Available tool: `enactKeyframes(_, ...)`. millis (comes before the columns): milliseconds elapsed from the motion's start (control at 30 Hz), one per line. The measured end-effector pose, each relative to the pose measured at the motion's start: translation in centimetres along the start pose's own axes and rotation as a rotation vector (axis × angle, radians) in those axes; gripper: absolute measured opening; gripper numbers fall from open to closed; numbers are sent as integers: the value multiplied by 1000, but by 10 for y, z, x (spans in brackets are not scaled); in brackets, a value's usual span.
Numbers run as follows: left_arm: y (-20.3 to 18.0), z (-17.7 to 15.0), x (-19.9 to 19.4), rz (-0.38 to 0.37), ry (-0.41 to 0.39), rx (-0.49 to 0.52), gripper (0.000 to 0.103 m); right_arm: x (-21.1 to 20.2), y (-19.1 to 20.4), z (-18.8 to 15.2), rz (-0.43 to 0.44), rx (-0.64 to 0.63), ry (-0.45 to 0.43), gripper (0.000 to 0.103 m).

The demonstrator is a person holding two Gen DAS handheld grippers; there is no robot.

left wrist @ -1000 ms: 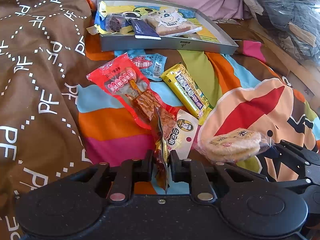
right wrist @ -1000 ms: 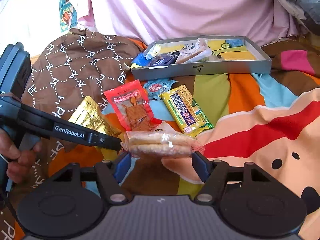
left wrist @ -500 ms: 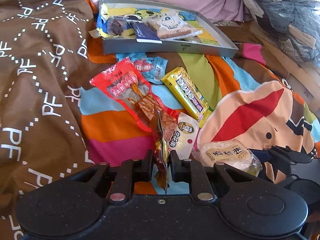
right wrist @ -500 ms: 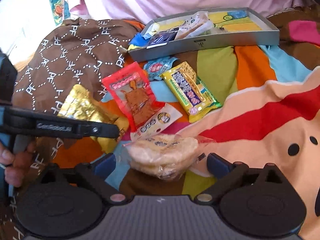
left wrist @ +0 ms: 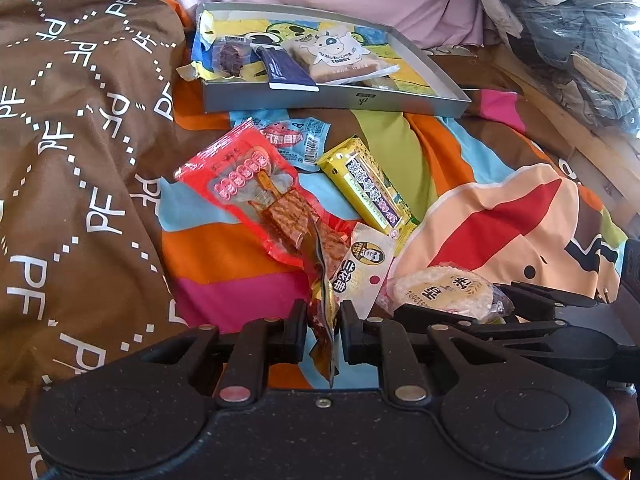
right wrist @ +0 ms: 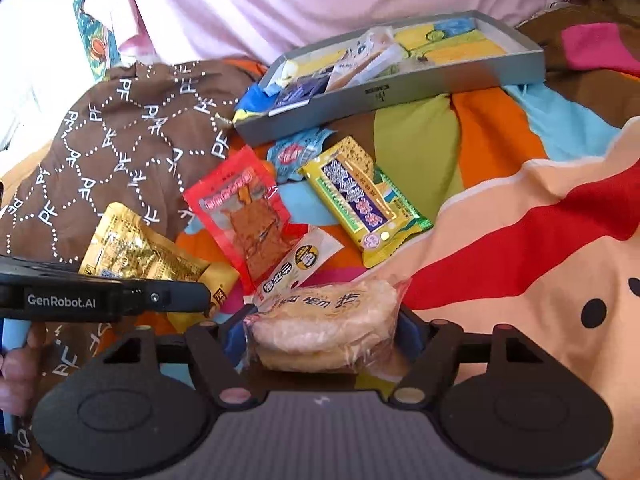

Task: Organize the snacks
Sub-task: 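Lift the gold foil pack and rice cake off the pile with both tools, then lower the gold pack and rice cake into the tray and open both tools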

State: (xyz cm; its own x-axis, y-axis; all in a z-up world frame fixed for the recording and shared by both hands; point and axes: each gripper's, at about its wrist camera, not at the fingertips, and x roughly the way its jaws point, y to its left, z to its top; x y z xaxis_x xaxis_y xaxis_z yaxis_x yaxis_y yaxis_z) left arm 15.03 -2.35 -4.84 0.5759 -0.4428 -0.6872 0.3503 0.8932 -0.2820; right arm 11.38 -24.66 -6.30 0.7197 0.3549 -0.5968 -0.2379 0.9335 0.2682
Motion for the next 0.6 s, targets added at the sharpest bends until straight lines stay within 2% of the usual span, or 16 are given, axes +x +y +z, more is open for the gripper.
enactKeyframes(367, -6, 4, -9, -11, -30, 7, 18, -29, 8, -3, -19, -28, -117, 75)
enactKeyframes(600, -5, 22, -26, -13, -111, 1, 18, -37, 9, 12, -13, -50, -158, 75)
